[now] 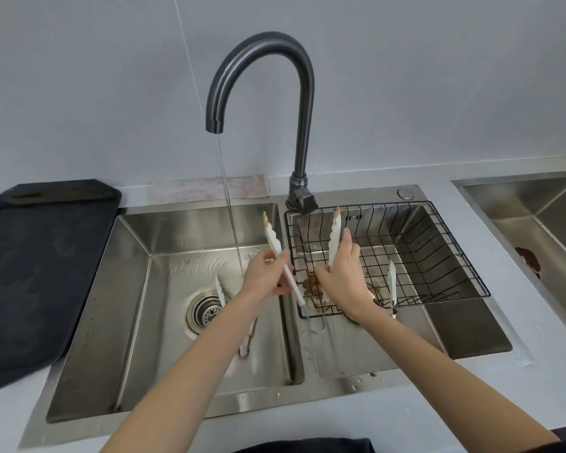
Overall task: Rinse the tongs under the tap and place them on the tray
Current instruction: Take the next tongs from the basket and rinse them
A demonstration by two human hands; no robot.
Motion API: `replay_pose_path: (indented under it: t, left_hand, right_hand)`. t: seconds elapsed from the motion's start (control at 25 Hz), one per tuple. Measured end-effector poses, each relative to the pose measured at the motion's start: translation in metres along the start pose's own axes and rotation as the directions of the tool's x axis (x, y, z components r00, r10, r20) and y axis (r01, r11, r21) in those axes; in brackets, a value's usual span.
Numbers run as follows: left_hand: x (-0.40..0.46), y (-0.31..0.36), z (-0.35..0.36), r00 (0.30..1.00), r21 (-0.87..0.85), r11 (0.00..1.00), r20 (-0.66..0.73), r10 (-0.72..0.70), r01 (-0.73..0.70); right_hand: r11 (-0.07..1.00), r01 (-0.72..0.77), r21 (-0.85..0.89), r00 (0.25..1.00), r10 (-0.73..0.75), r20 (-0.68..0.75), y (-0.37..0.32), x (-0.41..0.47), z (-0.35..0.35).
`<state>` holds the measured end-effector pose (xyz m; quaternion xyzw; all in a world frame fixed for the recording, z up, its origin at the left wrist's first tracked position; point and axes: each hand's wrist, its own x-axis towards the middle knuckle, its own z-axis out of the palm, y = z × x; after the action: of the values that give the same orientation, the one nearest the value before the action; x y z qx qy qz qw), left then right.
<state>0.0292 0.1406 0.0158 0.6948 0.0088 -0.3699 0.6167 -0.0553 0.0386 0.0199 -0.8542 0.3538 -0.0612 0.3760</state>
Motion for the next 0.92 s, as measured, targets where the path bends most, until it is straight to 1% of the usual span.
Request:
replay_pose_path:
  t: [0.08,0.16,0.28,0.44,0.6,0.8,0.92]
  left_hand:
    - [-0.003,-0.003,-0.010,1.000,-0.007,1.000,-0.025,0.016,-0.016]
    - [-0.005,-0.005,-0.020,0.998,-0.029,0.999,-0.049,0.024,-0.025]
    - [-0.006,-0.007,-0.039,0.995,-0.053,0.998,-0.089,0.035,-0.040]
    - [-0.004,-0.010,-0.067,0.987,-0.069,0.995,-0.148,0.055,-0.066]
    - [0.000,-0.012,-0.090,0.983,-0.075,0.995,-0.174,0.057,-0.071]
    - [0.011,-0.012,-0.115,0.979,-0.082,0.994,-0.196,0.049,-0.067]
    - [0.020,-0.010,-0.127,0.979,-0.093,0.994,-0.200,0.036,-0.055]
  right_hand:
    - [0.997,-0.019,0.079,1.000,0.017,0.023,-0.005,0.000,0.006]
    - [0.973,-0.081,0.215,0.996,0.072,0.051,-0.010,0.005,0.013]
    - [0.903,-0.184,0.389,0.981,0.144,0.128,-0.026,0.016,0.021]
    - [0.810,-0.261,0.525,0.962,0.174,0.211,-0.041,0.033,0.040]
    - [0.714,-0.332,0.617,0.938,0.178,0.298,-0.050,0.051,0.061]
    - [0.601,-0.427,0.676,0.893,0.166,0.418,-0.068,0.067,0.084]
    - [0.566,-0.459,0.685,0.877,0.168,0.449,-0.075,0.077,0.096]
